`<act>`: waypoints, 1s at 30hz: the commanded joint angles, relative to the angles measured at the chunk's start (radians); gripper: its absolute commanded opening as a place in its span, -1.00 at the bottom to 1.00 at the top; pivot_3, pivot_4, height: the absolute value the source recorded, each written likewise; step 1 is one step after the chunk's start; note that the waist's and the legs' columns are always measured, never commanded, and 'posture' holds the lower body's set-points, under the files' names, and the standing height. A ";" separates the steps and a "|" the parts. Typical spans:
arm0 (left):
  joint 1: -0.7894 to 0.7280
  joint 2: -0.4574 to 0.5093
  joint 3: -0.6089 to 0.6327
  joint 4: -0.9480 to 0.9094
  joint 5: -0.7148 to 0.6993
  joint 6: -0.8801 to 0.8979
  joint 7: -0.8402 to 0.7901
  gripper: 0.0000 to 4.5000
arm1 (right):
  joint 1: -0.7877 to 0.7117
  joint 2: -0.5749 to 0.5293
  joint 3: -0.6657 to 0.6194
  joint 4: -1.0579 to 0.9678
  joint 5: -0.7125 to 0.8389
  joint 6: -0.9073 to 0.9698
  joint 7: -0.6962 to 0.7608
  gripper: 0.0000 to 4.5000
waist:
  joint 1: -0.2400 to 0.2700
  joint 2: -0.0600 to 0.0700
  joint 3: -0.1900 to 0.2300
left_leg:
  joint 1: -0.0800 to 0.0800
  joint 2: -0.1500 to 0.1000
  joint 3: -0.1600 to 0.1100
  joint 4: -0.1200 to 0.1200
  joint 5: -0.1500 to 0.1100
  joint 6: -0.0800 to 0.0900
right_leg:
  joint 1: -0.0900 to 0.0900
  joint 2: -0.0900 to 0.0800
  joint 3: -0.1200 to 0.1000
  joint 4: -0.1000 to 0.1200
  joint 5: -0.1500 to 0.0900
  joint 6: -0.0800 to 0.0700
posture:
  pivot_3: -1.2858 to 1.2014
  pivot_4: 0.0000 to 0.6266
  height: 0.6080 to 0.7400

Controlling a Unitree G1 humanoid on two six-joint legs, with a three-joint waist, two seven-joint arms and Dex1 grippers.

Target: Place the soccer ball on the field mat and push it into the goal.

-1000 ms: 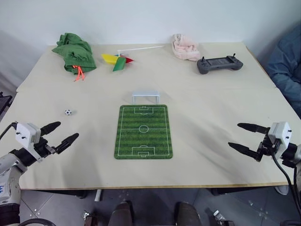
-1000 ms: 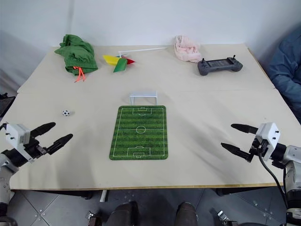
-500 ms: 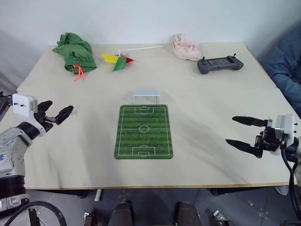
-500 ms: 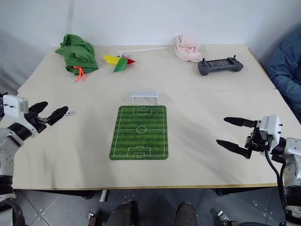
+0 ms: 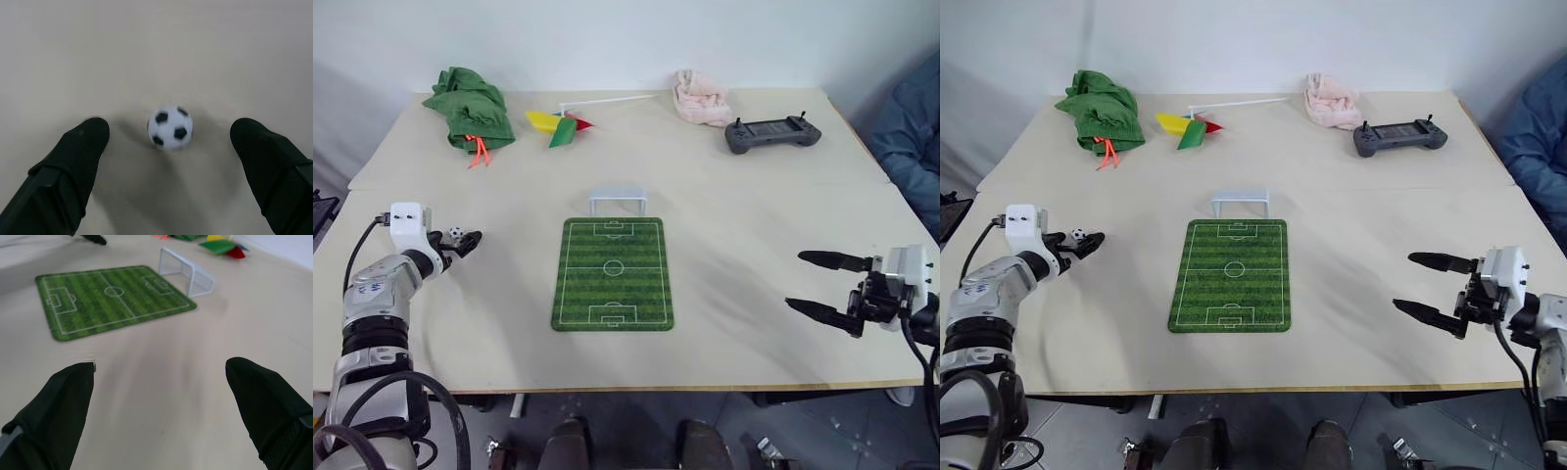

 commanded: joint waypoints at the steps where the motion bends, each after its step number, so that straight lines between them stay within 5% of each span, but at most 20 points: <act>1: -0.029 0.018 -0.013 0.080 0.026 -0.033 -0.027 0.99 | 0.000 -0.035 -0.044 -0.030 0.023 0.012 0.013 1.00 | 0.000 0.000 0.000 | 0.000 0.000 0.000 0.000 0.000 0.000 | 0.000 0.000 0.000 0.000 0.000 0.000 | 0.03 -0.52 1.00; 9: -0.079 0.015 -0.047 0.202 0.068 -0.105 -0.083 0.91 | 0.002 -0.054 -0.054 -0.016 0.018 0.014 0.019 1.00 | 0.016 0.000 0.000 | 0.001 0.000 0.000 0.001 0.000 0.000 | 0.000 0.000 0.001 0.001 0.000 0.000 | 0.03 -0.52 1.00; 21: -0.156 0.015 -0.080 0.310 0.122 -0.192 -0.115 -0.59 | 0.001 -0.059 -0.057 -0.006 0.018 0.015 0.027 1.00 | 0.022 0.000 0.000 | 0.000 0.000 0.001 0.001 0.000 0.000 | 0.000 0.000 0.001 0.000 0.000 0.000 | 0.03 -0.52 1.00; 30: -0.181 0.026 -0.081 0.325 0.134 -0.235 -0.128 -0.64 | -0.016 -0.067 -0.048 0.006 0.011 0.016 0.023 1.00 | 0.025 0.000 0.000 | 0.000 0.000 0.001 0.001 0.000 0.000 | 0.000 0.000 0.001 0.000 0.000 0.000 | 0.03 -0.52 1.00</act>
